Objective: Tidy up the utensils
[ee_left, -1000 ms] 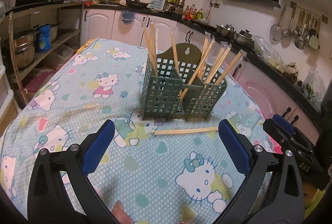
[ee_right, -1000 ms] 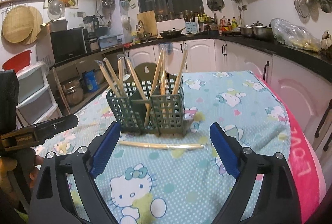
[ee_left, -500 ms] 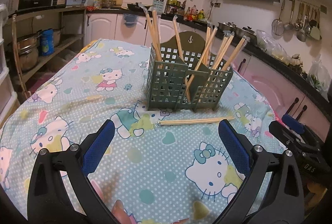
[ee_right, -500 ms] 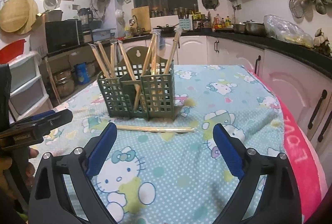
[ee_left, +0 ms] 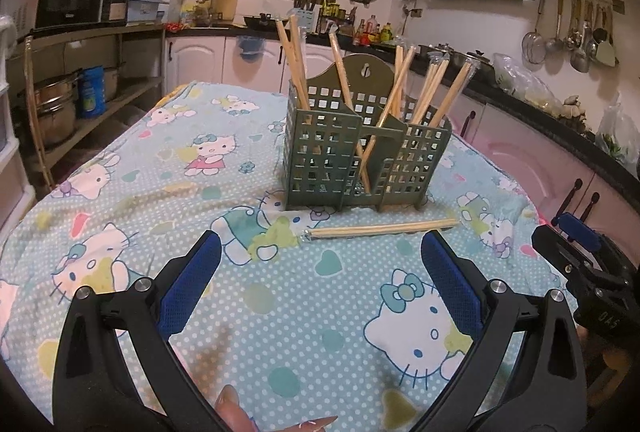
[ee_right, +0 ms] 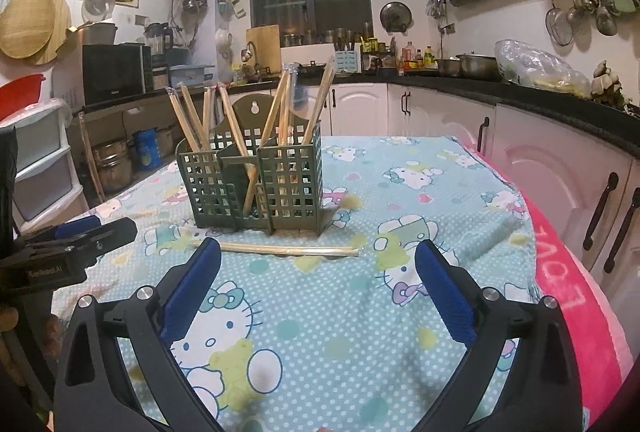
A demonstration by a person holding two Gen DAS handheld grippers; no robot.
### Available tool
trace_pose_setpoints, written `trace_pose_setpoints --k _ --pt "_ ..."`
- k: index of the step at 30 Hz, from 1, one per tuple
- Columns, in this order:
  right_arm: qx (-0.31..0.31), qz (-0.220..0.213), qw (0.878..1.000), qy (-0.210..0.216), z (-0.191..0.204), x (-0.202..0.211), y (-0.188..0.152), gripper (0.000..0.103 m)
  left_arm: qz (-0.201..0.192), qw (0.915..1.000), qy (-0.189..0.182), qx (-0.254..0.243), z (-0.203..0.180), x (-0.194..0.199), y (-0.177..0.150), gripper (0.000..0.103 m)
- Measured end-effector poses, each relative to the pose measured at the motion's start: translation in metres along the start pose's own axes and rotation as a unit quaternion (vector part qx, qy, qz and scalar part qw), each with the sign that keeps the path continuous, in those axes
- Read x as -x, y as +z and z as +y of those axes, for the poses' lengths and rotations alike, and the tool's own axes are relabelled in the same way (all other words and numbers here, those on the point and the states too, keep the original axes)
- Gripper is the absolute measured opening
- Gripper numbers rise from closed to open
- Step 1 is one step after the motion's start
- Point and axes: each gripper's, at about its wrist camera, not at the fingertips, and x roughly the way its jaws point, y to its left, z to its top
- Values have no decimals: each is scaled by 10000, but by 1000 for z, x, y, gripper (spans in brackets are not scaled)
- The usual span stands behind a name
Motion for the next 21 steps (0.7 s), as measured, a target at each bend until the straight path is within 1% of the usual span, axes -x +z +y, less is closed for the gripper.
trace_pose_setpoints --k 4,13,21 --pt "-19 -42 10000 -11 0 2 -1 96 -73 9999 71 -87 -3 0 -4 92" --pt "-17 -105 9999 -18 -1 3 -2 96 -159 9997 165 -66 -2 3 -6 92" --pt "23 -121 9999 -32 0 4 -2 96 -156 9997 200 -41 -1 4 -6 92"
